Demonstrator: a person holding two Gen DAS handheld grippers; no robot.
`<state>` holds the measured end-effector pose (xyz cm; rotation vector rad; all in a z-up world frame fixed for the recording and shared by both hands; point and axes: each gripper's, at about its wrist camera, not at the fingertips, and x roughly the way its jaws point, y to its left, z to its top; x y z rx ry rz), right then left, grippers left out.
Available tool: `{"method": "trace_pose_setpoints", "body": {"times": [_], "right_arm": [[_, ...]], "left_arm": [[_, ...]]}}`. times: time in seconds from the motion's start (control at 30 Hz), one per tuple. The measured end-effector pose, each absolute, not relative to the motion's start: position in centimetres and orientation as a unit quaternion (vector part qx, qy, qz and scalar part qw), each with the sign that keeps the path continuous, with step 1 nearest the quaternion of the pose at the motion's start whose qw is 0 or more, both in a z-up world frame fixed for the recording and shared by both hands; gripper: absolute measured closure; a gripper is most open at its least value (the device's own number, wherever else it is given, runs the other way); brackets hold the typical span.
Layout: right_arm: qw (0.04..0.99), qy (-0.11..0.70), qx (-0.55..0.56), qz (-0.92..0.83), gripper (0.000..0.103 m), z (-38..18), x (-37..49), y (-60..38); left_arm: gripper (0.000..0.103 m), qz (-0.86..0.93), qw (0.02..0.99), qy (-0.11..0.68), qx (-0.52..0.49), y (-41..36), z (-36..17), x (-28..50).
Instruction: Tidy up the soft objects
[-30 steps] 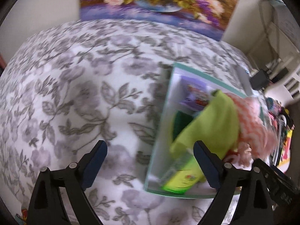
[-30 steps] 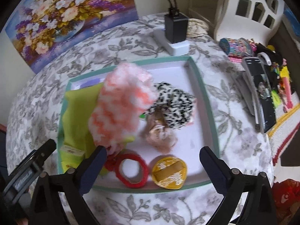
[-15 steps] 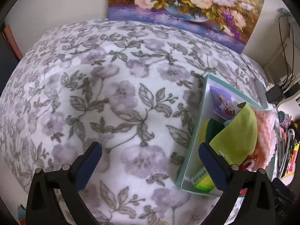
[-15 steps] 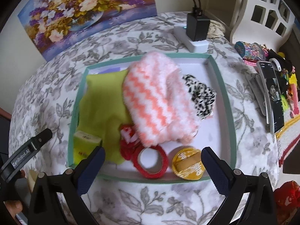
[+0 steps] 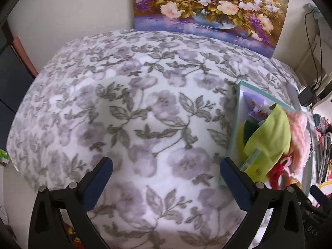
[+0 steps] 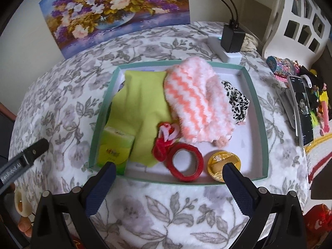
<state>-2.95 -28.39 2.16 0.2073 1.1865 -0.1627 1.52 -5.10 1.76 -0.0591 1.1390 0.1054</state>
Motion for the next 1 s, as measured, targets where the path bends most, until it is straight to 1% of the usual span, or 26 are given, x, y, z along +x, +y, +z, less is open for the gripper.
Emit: {"method": "trace_pose_setpoints", "body": {"times": [0.2,0.43,0.53,0.83,1.0], "right_arm": [[0.825,0.554,0.088,-0.075,0.000,2.3,-3.5,-27.5],[0.829,0.547,0.084,-0.078,0.000,2.5,-3.8,-27.1],[0.829,0.547,0.084,-0.078,0.000,2.5,-3.8,-27.1],[0.831,0.547,0.070,-0.077,0.000,2.5,-3.5,-26.8],[0.831,0.547,0.062,-0.076,0.000,2.5,-3.3,-26.7]], "left_arm": [[0.001,0.039,0.847,0.530,-0.007,-4.9,2.0,-0.1],[0.001,0.026,0.841,0.541,-0.004,-4.7,1.9,-1.3],[0.001,0.023,0.841,0.540,-0.012,-4.4,2.0,-1.4],[0.001,0.015,0.839,0.544,0.012,-5.2,1.7,-1.3],[0.001,0.020,0.836,0.548,0.009,-4.9,1.5,-1.0]]}}
